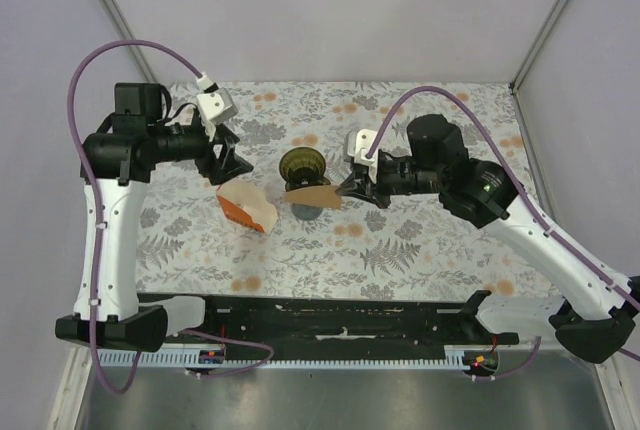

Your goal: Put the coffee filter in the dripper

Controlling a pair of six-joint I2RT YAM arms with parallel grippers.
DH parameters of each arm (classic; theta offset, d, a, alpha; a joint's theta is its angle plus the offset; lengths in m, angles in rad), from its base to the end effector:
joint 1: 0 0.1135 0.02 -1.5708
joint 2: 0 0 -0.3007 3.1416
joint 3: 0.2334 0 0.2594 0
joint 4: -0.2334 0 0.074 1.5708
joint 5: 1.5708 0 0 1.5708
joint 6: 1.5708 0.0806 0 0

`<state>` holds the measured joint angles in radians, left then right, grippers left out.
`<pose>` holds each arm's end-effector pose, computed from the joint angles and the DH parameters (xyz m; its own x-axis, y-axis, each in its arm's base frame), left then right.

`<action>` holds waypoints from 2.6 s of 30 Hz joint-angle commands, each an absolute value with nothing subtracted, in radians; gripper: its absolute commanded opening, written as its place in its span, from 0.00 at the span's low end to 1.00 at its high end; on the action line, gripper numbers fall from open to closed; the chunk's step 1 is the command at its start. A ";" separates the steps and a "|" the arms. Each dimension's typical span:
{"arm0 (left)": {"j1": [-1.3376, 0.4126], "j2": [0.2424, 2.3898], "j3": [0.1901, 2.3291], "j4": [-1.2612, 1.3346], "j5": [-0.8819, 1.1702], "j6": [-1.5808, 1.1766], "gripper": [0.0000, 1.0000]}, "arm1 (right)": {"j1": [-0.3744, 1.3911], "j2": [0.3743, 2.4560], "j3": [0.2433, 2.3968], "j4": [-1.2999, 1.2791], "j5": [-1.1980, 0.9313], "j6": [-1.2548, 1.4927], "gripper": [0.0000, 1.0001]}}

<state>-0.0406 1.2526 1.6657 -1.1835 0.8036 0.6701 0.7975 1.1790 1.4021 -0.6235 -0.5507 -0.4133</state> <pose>0.2237 -0.0672 0.4649 -0.2073 0.4399 -0.8738 0.8588 0.5096 0.0528 0.1580 0.2223 0.4501 0.1308 -0.3560 -0.9253 -0.9761 0.1173 -0.1831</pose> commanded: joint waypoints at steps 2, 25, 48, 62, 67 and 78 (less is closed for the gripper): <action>-0.103 1.224 1.724 -1.463 1.026 0.862 0.78 | 0.784 1.210 1.466 -0.629 -0.591 -0.414 0.00; -0.302 1.238 1.537 -1.220 0.879 0.627 0.27 | 0.781 1.296 1.540 -0.635 -0.641 -0.385 0.00; -0.310 1.255 1.529 -1.126 0.830 0.502 0.11 | 0.781 1.307 1.534 -0.640 -0.678 -0.396 0.00; -0.308 1.261 1.704 -1.187 0.672 0.537 0.69 | 0.769 1.258 1.545 -0.586 -0.471 -0.296 0.00; -0.307 1.275 1.746 -1.233 0.719 0.580 0.84 | 0.770 1.177 1.529 -0.525 -0.531 -0.252 0.00; -0.311 1.319 1.976 -1.331 0.981 0.695 0.90 | 0.770 1.146 1.571 -0.354 -0.692 -0.080 0.00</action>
